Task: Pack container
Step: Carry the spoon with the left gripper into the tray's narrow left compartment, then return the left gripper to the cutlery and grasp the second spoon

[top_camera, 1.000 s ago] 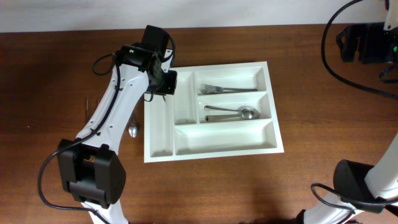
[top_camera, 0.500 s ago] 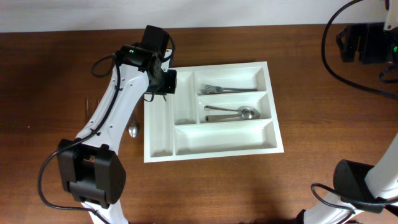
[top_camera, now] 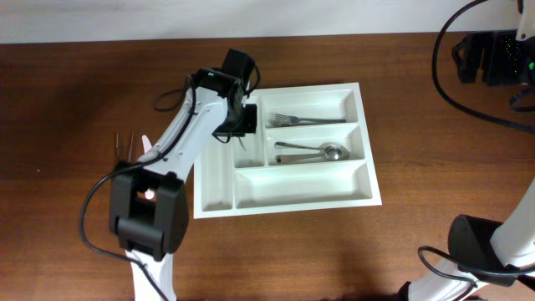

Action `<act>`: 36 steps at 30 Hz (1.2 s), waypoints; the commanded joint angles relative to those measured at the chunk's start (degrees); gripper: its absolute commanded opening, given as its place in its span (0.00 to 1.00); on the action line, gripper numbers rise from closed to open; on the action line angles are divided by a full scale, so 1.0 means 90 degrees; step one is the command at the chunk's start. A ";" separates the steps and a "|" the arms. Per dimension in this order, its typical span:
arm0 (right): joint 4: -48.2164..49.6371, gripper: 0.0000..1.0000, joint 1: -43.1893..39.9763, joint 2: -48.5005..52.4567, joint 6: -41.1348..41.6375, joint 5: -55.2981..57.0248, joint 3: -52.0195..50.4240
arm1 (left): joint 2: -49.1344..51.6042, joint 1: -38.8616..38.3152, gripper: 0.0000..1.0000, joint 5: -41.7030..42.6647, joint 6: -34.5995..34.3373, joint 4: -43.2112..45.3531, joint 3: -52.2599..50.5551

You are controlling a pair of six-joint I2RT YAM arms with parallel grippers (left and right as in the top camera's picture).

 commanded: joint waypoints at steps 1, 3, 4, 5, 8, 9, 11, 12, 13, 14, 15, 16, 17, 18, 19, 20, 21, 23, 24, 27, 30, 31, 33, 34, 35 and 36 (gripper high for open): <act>-0.0036 0.99 -0.0036 0.0010 0.0053 0.0010 0.0007 | 0.0194 0.0015 0.18 0.0068 -0.0107 0.0036 -0.0068; -0.0036 0.99 -0.0036 0.0010 0.0053 0.0012 0.0007 | 0.0194 0.0015 0.36 0.0068 -0.0107 0.0058 -0.0068; -0.0036 0.99 -0.0036 0.0010 0.0053 0.0010 0.0007 | 0.0192 0.0017 0.38 0.0070 -0.0109 0.0083 -0.0066; -0.0036 0.99 -0.0036 0.0010 0.0053 0.0010 0.0007 | 0.0192 0.0015 0.42 0.0092 -0.0107 0.0107 -0.0061; -0.0036 0.99 -0.0036 0.0010 0.0053 0.0012 0.0007 | 0.0192 0.0015 0.43 0.0087 -0.0104 0.0104 -0.0053; -0.0036 0.99 -0.0036 0.0010 0.0053 0.0010 0.0007 | 0.0182 0.0017 0.42 0.0087 -0.0104 0.0083 -0.0036; -0.0036 0.99 -0.0036 0.0010 0.0053 0.0010 0.0007 | 0.0148 0.0029 0.40 0.0053 -0.0100 -0.0053 0.0095; -0.0036 0.99 -0.0036 0.0010 0.0053 0.0010 0.0007 | 0.0129 0.0061 0.39 0.0019 -0.0102 -0.0148 0.0204; -0.0036 0.99 -0.0036 0.0010 0.0053 0.0010 0.0007 | 0.0087 0.0097 0.38 -0.0015 -0.0100 -0.0284 0.0347; -0.0036 0.99 -0.0036 0.0010 0.0053 0.0010 0.0007 | 0.0056 0.0136 0.38 -0.0078 -0.0102 -0.0425 0.0471; -0.0036 0.99 -0.0036 0.0010 0.0053 0.0010 0.0007 | 0.0010 0.0187 0.38 -0.0199 -0.0102 -0.0600 0.0619; -0.0036 0.99 -0.0036 0.0010 0.0053 0.0010 0.0007 | -0.0051 0.0253 0.38 -0.0367 -0.0102 -0.0818 0.0777; -0.0036 0.99 -0.0036 0.0010 0.0053 0.0010 0.0007 | -0.0117 0.0328 0.38 -0.0508 -0.0102 -0.1015 0.0899; -0.0036 0.99 -0.0036 0.0010 0.0053 0.0012 0.0007 | -0.0199 0.0406 0.38 -0.0627 -0.0102 -0.1217 0.1005; -0.0036 0.99 -0.0036 0.0010 0.0053 0.0012 0.0007 | -0.0279 0.0488 0.38 -0.0721 -0.0097 -0.1394 0.1073; -0.0036 0.99 -0.0036 0.0010 0.0053 0.0012 0.0007 | -0.0374 0.0573 0.39 -0.0804 -0.0070 -0.1540 0.1110; -0.0036 0.99 -0.0036 0.0010 0.0053 0.0010 0.0007 | -0.0471 0.0656 0.39 -0.0848 0.0066 -0.1632 0.1112; -0.0036 0.99 -0.0036 0.0010 0.0053 0.0012 0.0007 | -0.0614 0.0814 0.40 -0.0935 0.0325 -0.1783 0.1112; -0.0036 0.99 -0.0036 0.0010 0.0053 0.0010 0.0007 | -0.0665 0.0899 0.42 -0.1037 0.0333 -0.1877 0.1112; -0.0036 0.99 -0.0036 0.0010 0.0053 0.0012 0.0007 | -0.0716 0.1173 0.42 -0.1161 0.0333 -0.2055 0.1110; -0.0036 0.99 -0.0036 0.0010 0.0053 0.0012 0.0007 | -0.0714 0.1382 0.43 -0.1163 0.0333 -0.2076 0.1010; -0.0036 0.99 -0.0036 0.0010 0.0053 0.0010 0.0007 | -0.0714 0.1435 0.43 -0.1163 0.0335 -0.2064 0.0984; -0.0036 0.99 -0.0036 0.0010 0.0053 0.0012 0.0007 | -0.0714 0.1554 0.43 -0.1163 0.0335 -0.1967 0.0850; -0.0036 0.99 -0.0036 0.0010 0.0053 0.0010 0.0007 | -0.0714 0.1632 0.43 -0.1161 0.0335 -0.1911 0.0750; -0.0036 0.99 -0.0036 0.0010 0.0053 0.0012 0.0007 | -0.0714 0.1688 0.43 -0.1158 0.0333 -0.1865 0.0658; -0.0036 0.99 -0.0036 0.0010 0.0053 0.0012 0.0007 | -0.0714 0.1734 0.43 -0.1158 0.0335 -0.1812 0.0561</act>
